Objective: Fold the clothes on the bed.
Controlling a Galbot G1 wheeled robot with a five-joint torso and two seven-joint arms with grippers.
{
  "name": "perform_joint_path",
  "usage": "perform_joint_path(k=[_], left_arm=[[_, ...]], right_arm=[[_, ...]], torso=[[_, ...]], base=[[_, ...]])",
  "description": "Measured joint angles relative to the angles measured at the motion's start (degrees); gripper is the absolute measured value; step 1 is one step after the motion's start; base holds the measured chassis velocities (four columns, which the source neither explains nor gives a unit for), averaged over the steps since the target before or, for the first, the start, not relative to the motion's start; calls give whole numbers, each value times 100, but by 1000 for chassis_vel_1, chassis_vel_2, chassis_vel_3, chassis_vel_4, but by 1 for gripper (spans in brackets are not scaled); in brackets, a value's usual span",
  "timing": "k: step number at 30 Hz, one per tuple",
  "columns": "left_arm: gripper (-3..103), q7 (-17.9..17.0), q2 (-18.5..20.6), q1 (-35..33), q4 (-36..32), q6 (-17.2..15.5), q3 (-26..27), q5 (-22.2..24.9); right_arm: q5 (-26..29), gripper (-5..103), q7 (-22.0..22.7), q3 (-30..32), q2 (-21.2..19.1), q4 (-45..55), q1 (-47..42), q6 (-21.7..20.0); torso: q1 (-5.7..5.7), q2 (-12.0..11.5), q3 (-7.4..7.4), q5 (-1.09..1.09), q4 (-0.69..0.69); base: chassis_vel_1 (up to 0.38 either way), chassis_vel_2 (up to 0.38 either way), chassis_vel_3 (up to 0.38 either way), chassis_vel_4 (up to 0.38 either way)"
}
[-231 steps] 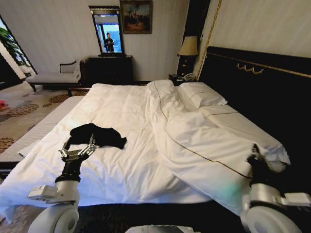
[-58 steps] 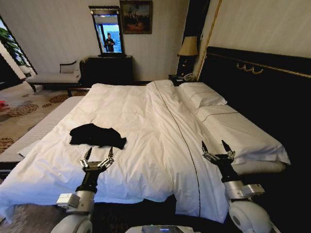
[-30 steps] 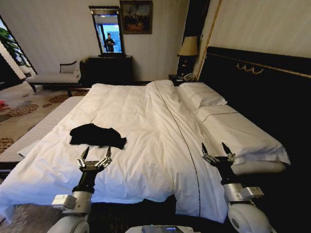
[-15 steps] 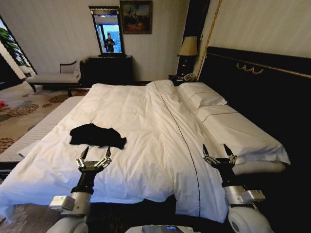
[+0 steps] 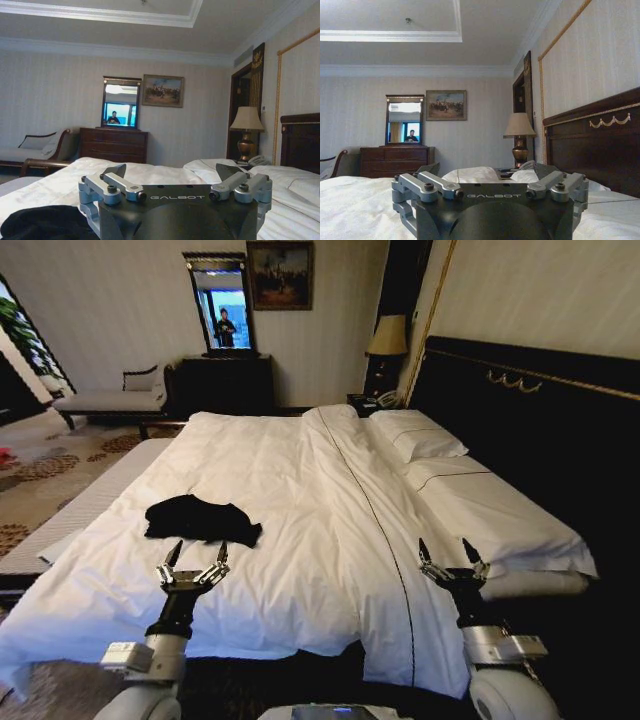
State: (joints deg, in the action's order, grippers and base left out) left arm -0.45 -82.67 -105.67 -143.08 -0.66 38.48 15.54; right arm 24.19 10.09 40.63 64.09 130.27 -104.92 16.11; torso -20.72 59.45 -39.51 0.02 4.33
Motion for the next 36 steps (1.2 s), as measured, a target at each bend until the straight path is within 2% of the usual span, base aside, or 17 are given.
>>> perform_joint_path(k=[36], left_arm=[[100,0,-3,115,159,-5,-16,-13]], right_arm=[[-49,100,-10,-137,9,-243,181,-24]], torso=[[0,0,0,-1,0]], base=[[21,55,-22,-55]])
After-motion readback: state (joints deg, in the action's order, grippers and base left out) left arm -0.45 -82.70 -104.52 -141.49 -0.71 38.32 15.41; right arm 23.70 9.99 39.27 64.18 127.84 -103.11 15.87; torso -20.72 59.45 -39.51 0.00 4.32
